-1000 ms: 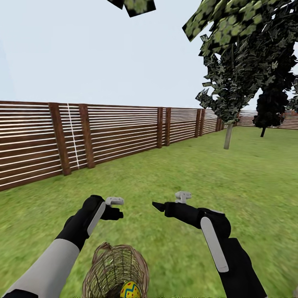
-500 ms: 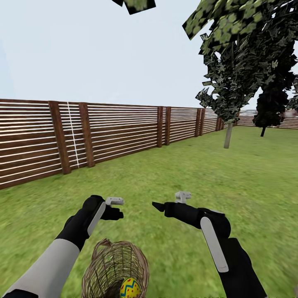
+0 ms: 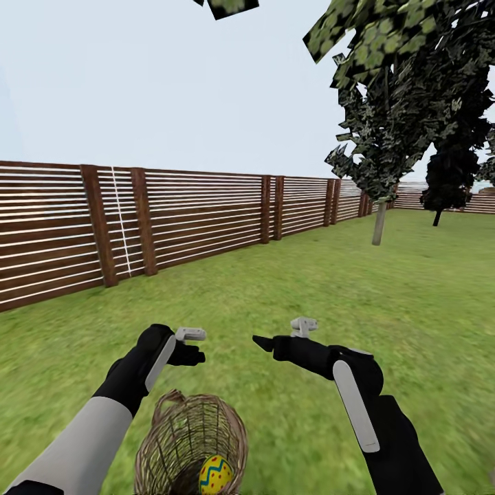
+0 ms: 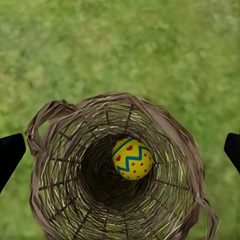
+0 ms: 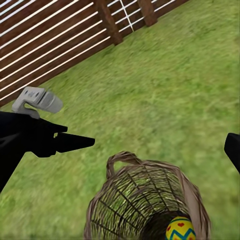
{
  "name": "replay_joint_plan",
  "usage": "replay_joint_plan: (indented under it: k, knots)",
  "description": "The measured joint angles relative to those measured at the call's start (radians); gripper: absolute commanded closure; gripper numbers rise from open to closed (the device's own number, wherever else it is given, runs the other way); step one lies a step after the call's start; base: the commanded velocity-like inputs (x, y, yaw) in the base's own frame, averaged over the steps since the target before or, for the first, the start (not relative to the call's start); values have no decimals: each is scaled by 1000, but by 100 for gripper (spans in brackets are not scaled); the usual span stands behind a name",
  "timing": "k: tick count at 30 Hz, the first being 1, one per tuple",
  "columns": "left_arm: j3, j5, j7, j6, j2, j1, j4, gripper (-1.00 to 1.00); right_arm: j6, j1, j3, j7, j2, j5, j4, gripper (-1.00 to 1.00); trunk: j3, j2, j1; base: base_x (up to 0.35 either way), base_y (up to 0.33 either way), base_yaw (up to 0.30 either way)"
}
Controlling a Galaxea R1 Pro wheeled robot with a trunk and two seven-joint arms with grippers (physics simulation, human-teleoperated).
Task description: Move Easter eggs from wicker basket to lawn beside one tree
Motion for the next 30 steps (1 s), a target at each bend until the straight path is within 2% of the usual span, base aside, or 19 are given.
replay_joint_plan:
  k: [30]
  knots:
    - [8,0,0,0,-1,0,3,-100,0,0,0,0,0,0,0,-100,-94,-210,115,0,0,0]
